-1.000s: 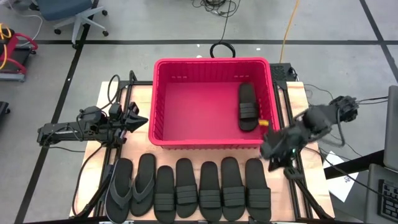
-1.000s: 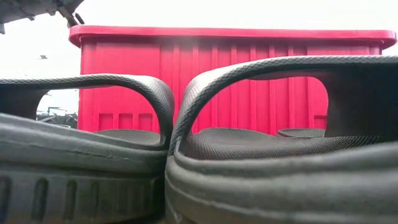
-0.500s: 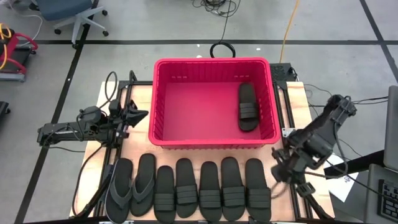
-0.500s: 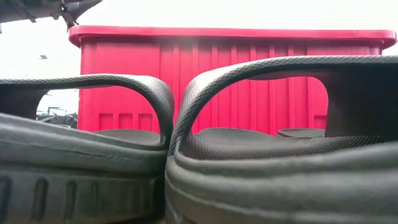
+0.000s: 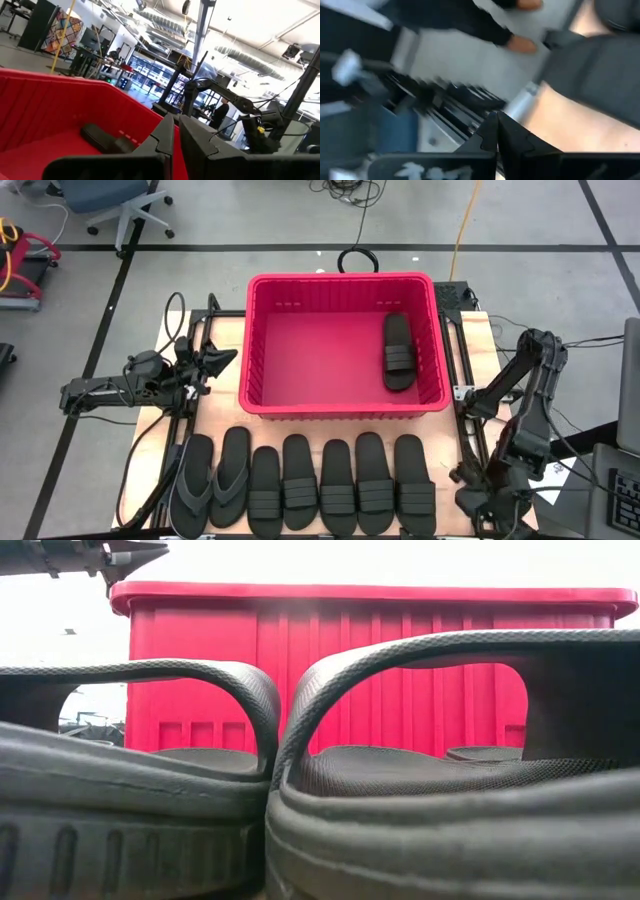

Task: Pick and place slides into bin
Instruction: Put the black slide into the red bin

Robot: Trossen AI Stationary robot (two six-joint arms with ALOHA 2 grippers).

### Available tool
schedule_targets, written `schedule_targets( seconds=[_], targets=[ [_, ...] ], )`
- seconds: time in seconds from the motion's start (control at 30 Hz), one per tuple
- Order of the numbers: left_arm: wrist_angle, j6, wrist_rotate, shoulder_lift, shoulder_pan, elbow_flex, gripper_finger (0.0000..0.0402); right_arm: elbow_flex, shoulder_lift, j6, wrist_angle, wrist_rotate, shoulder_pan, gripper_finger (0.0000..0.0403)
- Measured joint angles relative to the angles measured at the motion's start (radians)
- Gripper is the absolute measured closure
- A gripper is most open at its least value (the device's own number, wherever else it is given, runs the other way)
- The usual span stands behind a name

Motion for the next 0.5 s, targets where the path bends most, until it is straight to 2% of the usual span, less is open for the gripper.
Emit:
schedule_targets(
  seconds=[0.1, 0.27, 0.5],
  targets=[
    [0.000, 0.025, 0.019, 0.000, 0.000, 0.000, 0.0376, -0.076, 0.000, 0.106, 0.152, 0.058, -0.001, 0.0401],
    [0.034, 0.009, 0.082, 0.000, 0.000, 0.000, 0.0376, -0.174, 0.001, 0.262, 0.282, 0.152, -0.004, 0.0376],
    [0.059, -0.017, 0.192, 0.000, 0.000, 0.000, 0.0376, -0.274, 0.013, 0.330, 0.383, 0.170, -0.051, 0.0291]
  ],
)
